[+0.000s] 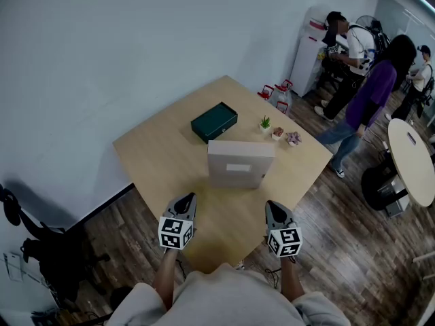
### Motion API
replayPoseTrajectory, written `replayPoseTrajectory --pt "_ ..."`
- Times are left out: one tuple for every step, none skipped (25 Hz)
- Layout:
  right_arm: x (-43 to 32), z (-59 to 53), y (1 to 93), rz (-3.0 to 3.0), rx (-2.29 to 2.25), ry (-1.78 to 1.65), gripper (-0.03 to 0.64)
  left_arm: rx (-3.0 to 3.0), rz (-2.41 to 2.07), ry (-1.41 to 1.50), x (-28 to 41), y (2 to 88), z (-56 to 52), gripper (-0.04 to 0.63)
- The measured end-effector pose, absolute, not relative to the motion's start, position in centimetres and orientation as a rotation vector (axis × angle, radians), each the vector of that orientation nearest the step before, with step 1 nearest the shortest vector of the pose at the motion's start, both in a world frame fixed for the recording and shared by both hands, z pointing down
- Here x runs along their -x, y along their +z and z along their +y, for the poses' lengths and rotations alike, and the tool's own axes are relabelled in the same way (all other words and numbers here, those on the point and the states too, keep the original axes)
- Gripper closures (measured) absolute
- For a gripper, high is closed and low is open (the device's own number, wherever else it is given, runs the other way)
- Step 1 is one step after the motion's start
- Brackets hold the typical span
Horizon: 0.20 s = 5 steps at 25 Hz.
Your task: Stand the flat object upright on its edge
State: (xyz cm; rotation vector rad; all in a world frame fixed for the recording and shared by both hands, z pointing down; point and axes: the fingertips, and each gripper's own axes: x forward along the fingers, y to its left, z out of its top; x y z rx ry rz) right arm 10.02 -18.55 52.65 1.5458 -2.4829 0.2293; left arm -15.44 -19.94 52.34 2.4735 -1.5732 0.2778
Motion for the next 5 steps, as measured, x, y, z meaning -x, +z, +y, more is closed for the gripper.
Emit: replayPoseTrajectory --pt "-9.98 -18.57 52.69 -2.483 -1.544 0.23 0.615 -2.471 -1.574 0.277 15.46 52.39 -19.95 0.575" --pt "-9.93 -18.57 52.72 -2.484 -1.542 0.231 0.615 -2.468 -1.575 0.278 15.49 52.48 -19.94 0.575" --pt "-9.89 -18.56 52.76 -2.485 -1.54 0.232 0.615 -2.465 -1.575 0.28 15.5 52.58 -19.9 0.575" --pt "-9.84 -18.54 52.79 -2.485 -1.539 0.233 0.615 -2.463 -1.574 0.284 15.51 52.68 -19.85 0.575" --pt "-9.79 -18.51 52.82 -2.486 -1.538 0.234 0.615 -2.461 -1.573 0.287 15.51 52.78 -19.79 0.575"
